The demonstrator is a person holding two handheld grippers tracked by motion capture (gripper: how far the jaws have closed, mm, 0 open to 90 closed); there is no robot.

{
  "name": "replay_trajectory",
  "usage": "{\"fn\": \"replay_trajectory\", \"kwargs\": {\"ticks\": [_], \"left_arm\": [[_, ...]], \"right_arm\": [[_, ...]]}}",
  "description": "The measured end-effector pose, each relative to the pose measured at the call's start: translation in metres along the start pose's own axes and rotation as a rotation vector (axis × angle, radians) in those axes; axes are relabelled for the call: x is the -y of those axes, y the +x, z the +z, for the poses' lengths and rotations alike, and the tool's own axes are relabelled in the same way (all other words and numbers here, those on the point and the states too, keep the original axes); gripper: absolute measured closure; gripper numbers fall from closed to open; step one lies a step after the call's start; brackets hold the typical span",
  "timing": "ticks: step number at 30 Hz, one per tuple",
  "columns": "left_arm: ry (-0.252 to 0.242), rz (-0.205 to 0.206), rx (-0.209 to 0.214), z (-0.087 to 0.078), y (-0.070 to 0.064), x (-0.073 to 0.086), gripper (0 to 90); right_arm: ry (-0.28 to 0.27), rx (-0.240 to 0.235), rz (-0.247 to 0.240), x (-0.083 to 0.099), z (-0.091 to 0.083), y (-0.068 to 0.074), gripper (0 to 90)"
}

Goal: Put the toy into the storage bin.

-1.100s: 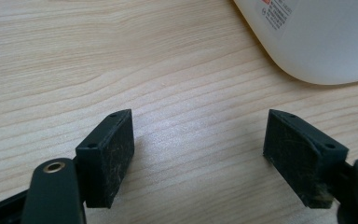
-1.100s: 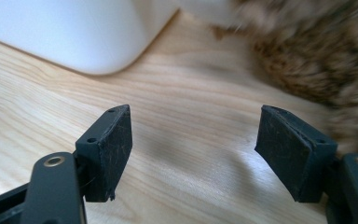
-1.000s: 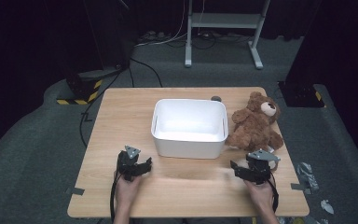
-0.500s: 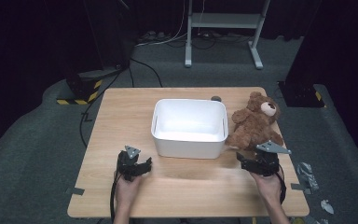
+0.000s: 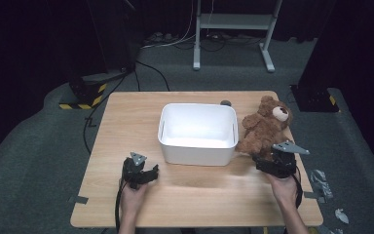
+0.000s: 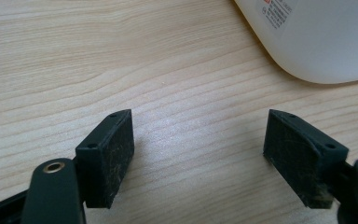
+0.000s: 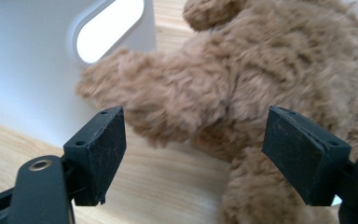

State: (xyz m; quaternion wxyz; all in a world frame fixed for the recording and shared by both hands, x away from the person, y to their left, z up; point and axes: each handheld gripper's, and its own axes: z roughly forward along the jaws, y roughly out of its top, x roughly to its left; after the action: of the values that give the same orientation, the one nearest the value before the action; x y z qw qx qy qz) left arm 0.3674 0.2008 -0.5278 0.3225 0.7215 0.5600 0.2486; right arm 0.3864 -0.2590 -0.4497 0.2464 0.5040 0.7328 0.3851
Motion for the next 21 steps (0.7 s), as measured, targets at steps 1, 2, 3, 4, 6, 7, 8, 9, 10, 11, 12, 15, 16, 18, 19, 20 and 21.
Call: {"fn": "replay_trajectory", "kwargs": {"ticks": [1, 2, 3, 4, 6, 7, 8, 9, 10, 11, 12, 15, 16, 18, 19, 20, 21], "left_arm": [[0.000, -0.002, 0.000, 0.000, 0.000, 0.000, 24.2], [0.003, 0.000, -0.001, 0.000, 0.000, 0.000, 24.3], [0.003, 0.000, -0.001, 0.000, 0.000, 0.000, 24.3], [0.003, -0.001, -0.001, 0.000, 0.000, 0.000, 24.3], [0.002, 0.001, -0.001, 0.000, 0.000, 0.000, 24.3], [0.000, 0.002, 0.000, 0.000, 0.000, 0.000, 24.3], [0.002, 0.002, -0.001, 0.000, 0.000, 0.000, 24.3], [0.000, 0.002, 0.000, 0.000, 0.000, 0.000, 24.3], [0.000, 0.002, 0.001, 0.000, 0.000, 0.000, 24.3], [-0.001, 0.001, 0.001, 0.000, 0.000, 0.000, 24.3], [0.000, 0.001, 0.000, 0.000, 0.000, 0.000, 24.3], [0.000, 0.002, 0.001, 0.000, 0.000, 0.000, 24.3], [0.000, 0.001, 0.000, 0.000, 0.000, 0.000, 24.3], [0.000, 0.002, 0.000, 0.000, 0.000, 0.000, 24.3], [0.000, 0.001, 0.000, 0.000, 0.000, 0.000, 24.3], [0.000, 0.001, 0.000, 0.000, 0.000, 0.000, 24.3], [0.000, 0.001, 0.000, 0.000, 0.000, 0.000, 24.3]], "right_arm": [[-0.004, 0.008, 0.010, -0.003, 0.000, -0.002, 20.1], [-0.003, 0.009, 0.010, -0.004, 0.001, -0.004, 19.8], [-0.003, 0.014, 0.014, -0.007, 0.002, -0.006, 19.4], [-0.005, 0.013, 0.020, -0.009, 0.002, -0.007, 19.3], [-0.012, 0.020, 0.028, -0.014, 0.003, -0.010, 19.0], [-0.006, 0.028, 0.031, -0.016, 0.003, -0.012, 18.6], [-0.002, 0.036, 0.034, -0.019, 0.004, -0.013, 18.6], [-0.009, 0.041, 0.039, -0.021, 0.006, -0.015, 18.5], [-0.002, 0.038, 0.047, -0.024, 0.006, -0.017, 18.4], [0.000, 0.041, 0.054, -0.025, 0.007, -0.018, 18.2], [0.002, 0.044, 0.052, -0.027, 0.008, -0.020, 18.1], [0.000, 0.049, 0.067, -0.032, 0.010, -0.024, 17.8], [0.002, 0.050, 0.071, -0.033, 0.011, -0.025, 17.7], [-0.007, 0.056, 0.078, -0.035, 0.013, -0.027, 17.9], [0.002, 0.059, 0.077, -0.037, 0.014, -0.029, 18.0], [0.003, 0.065, 0.084, -0.038, 0.016, -0.030, 18.2], [0.001, 0.073, 0.086, -0.040, 0.018, -0.031, 18.7]]}}
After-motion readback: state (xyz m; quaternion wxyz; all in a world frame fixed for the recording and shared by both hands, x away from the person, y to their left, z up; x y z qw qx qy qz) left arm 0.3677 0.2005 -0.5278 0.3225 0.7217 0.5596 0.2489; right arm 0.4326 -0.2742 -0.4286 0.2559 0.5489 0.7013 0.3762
